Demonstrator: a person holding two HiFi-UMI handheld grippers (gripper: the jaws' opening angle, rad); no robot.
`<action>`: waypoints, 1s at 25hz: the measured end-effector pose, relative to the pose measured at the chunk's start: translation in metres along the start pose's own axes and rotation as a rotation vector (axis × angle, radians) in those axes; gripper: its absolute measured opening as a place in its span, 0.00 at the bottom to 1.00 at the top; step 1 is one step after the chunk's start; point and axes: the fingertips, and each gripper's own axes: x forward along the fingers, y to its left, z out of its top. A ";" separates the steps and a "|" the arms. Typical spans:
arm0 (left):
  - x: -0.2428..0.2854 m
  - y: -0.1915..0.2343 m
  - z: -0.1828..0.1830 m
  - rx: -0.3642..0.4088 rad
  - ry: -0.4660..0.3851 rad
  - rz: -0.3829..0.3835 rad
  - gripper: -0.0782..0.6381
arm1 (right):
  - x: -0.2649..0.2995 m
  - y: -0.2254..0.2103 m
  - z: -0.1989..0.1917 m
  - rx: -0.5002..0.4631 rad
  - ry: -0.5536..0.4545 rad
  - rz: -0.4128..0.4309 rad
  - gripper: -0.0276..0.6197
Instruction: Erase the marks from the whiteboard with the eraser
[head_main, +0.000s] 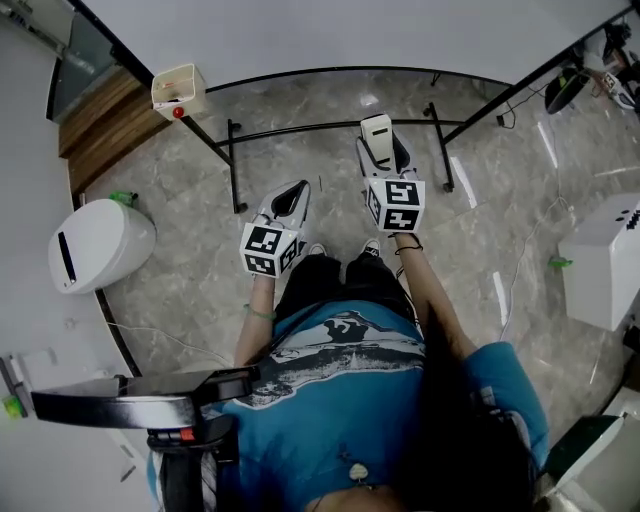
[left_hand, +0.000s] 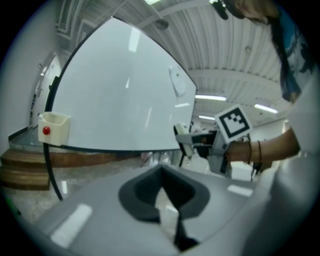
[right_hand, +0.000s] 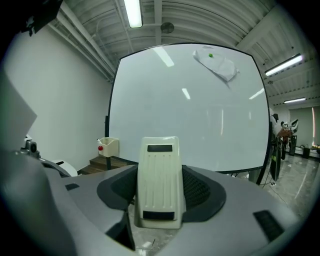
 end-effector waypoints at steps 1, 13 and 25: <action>-0.001 -0.006 -0.002 0.001 0.001 -0.009 0.11 | -0.009 0.000 -0.004 0.004 0.005 -0.003 0.45; -0.029 -0.102 -0.014 0.017 -0.042 -0.019 0.11 | -0.120 0.012 -0.029 0.033 -0.011 0.065 0.45; -0.146 -0.261 -0.072 -0.004 -0.090 0.114 0.11 | -0.318 0.042 -0.111 -0.003 0.053 0.220 0.45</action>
